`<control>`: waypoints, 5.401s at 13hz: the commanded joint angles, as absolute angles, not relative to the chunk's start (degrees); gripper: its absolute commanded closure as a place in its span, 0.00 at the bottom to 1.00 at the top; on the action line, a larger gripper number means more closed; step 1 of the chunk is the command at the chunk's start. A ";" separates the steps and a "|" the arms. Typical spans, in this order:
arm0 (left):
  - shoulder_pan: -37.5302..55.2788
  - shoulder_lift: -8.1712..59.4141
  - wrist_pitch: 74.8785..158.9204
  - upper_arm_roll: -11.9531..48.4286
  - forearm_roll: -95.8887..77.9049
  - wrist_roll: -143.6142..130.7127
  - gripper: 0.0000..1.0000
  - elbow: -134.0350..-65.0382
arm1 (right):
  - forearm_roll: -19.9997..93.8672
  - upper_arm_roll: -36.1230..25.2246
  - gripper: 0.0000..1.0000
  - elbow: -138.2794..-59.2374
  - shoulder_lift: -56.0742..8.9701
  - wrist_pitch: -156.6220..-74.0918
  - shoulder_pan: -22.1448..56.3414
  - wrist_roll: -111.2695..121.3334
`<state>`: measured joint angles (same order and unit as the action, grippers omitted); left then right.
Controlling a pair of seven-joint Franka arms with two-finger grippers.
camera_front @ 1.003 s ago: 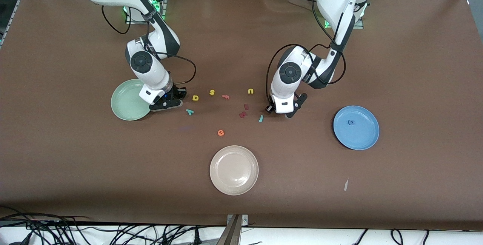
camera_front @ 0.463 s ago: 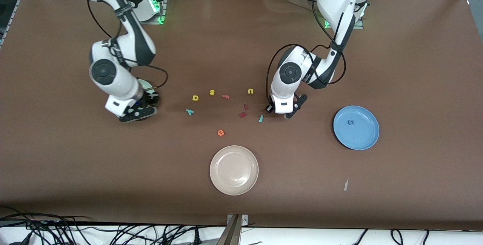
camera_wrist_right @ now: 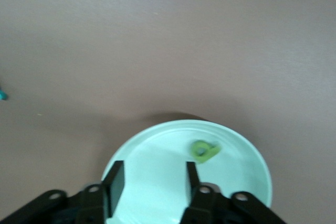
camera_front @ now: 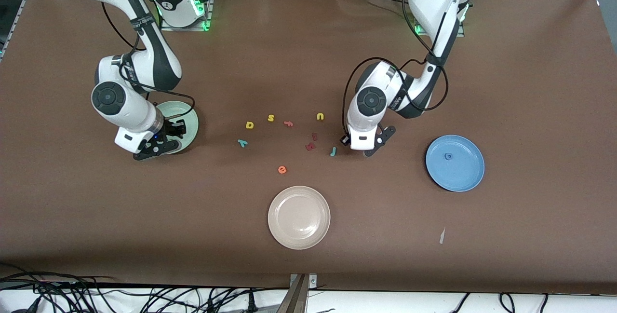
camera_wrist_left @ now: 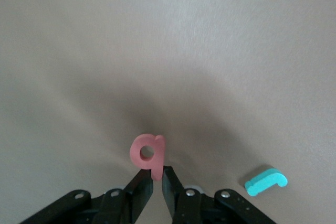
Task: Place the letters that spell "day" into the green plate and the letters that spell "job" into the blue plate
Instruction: 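Drop the green p onto the green plate while the left gripper lifts, then drop the pink a on the blue plate while the right gripper grasps, then drop the yellow a on the green plate while the left gripper grasps, then drop the cyan r on the blue plate while the right gripper grasps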
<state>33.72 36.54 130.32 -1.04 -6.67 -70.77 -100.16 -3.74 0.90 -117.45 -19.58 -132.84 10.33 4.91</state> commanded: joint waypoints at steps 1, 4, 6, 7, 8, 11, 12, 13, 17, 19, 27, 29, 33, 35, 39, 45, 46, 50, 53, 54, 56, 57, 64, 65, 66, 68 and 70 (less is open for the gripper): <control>28.84 33.32 123.69 -1.05 -6.86 -55.79 1.00 -99.58 | -4.13 5.08 0.38 -116.64 -19.94 -132.27 10.63 -4.61; 21.82 31.29 121.21 -1.14 -3.80 -37.67 1.00 -99.67 | -4.22 8.09 0.38 -112.95 -23.54 -132.89 14.83 -18.41; 17.60 30.68 120.33 -1.05 -1.41 -27.47 1.00 -100.02 | -4.22 8.17 0.38 -112.32 -25.13 -134.90 17.48 -26.15; 15.75 30.50 120.24 -1.05 -1.41 -23.16 1.00 -100.28 | -4.31 8.17 0.38 -112.41 -25.75 -136.13 18.36 -29.32; 14.43 30.50 119.71 -1.05 -1.41 -19.20 1.00 -100.28 | -4.31 8.17 0.38 -112.67 -26.19 -136.75 19.15 -31.79; 10.56 31.11 118.56 -1.14 -1.32 -10.93 1.00 -100.28 | -4.31 8.17 0.38 -116.26 -26.89 -142.53 21.70 -38.57; 9.76 31.37 118.65 -1.14 -1.32 -8.64 1.00 -100.02 | -4.31 8.17 0.38 -118.02 -26.89 -144.65 21.88 -38.84; 9.23 31.72 118.65 -1.23 -0.97 -7.05 1.00 -99.58 | -4.31 8.17 0.38 -118.99 -26.89 -145.80 21.97 -38.93; 9.23 34.00 118.65 -0.97 4.40 -5.54 0.01 -95.47 | -4.39 8.17 0.39 -119.18 -27.60 -146.86 23.11 -40.25; 10.10 33.93 118.04 -0.36 4.31 -6.23 0.00 -94.49 | -4.39 8.17 0.42 -119.27 -27.95 -146.95 23.38 -40.25; 19.76 41.03 117.94 2.11 -3.78 -9.40 0.00 -84.83 | -4.48 8.17 0.61 -121.38 -28.83 -150.21 24.52 -40.17; 24.59 44.80 118.21 2.11 -3.95 -10.71 0.00 -79.57 | -4.66 8.17 0.70 -121.38 -28.83 -150.21 24.52 -40.08; 29.26 48.69 122.69 2.11 -5.54 -16.50 0.01 -76.29 | -5.54 8.00 0.77 -121.20 -27.96 -149.59 24.43 -39.21; 31.10 49.48 125.84 2.02 -5.10 -18.46 0.03 -76.81 | -5.54 7.82 0.77 -120.68 -24.98 -144.27 22.60 -34.92; 33.39 49.75 131.04 2.02 -4.75 -18.90 0.11 -80.32 | -5.54 7.82 0.77 -120.50 -18.90 -134.22 12.85 -17.53; 34.98 48.43 131.75 1.93 -4.39 -18.90 0.22 -84.72 | -5.63 3.08 0.72 -128.39 -16.26 -135.60 10.81 -10.37; 34.72 48.17 131.75 2.02 -4.39 -18.72 0.27 -85.25 | -5.63 2.55 0.69 -128.93 -16.26 -136.75 10.81 -10.11; 34.45 48.25 131.75 1.93 -4.39 -18.72 0.70 -85.34 | -5.54 2.72 0.01 -126.58 -16.00 -136.23 10.81 -10.46; 34.37 48.25 131.66 1.85 -4.39 -18.90 0.99 -85.34 | -5.10 3.16 0.03 -124.03 -16.69 -136.14 10.81 -11.15; 34.37 48.25 131.66 1.76 -4.39 -18.81 1.00 -85.34 | -5.01 4.12 0.04 -122.36 -17.66 -136.23 11.33 -13.95; 32.97 47.73 131.14 1.58 -4.39 -17.93 1.00 -84.90 | -4.49 4.31 0.04 -118.84 -20.47 -136.23 14.05 -19.66; 32.00 46.85 130.70 1.58 -4.39 -16.28 1.00 -84.90 | -4.31 4.31 0.05 -117.52 -21.78 -136.49 15.02 -23.52; 15.22 39.82 115.59 1.32 -1.34 4.65 1.00 -84.81 | -4.39 4.31 0.06 -113.47 -30.40 -145.01 22.93 -40.68; 13.03 39.64 114.79 1.41 1.81 4.83 1.00 -84.90 | -4.48 4.31 0.07 -113.47 -31.19 -146.50 23.81 -42.17; 10.83 39.38 113.74 1.41 3.15 5.88 1.00 -85.08 | -4.57 4.31 0.08 -113.47 -31.64 -147.04 24.17 -42.62; 7.05 39.37 111.63 1.41 3.16 10.88 1.00 -85.08 | -4.57 4.22 0.08 -113.47 -31.82 -147.30 24.26 -42.71; 4.84 39.55 110.92 1.41 3.16 16.41 1.00 -84.90 | -5.18 4.13 0.09 -113.12 -32.34 -147.48 24.26 -42.71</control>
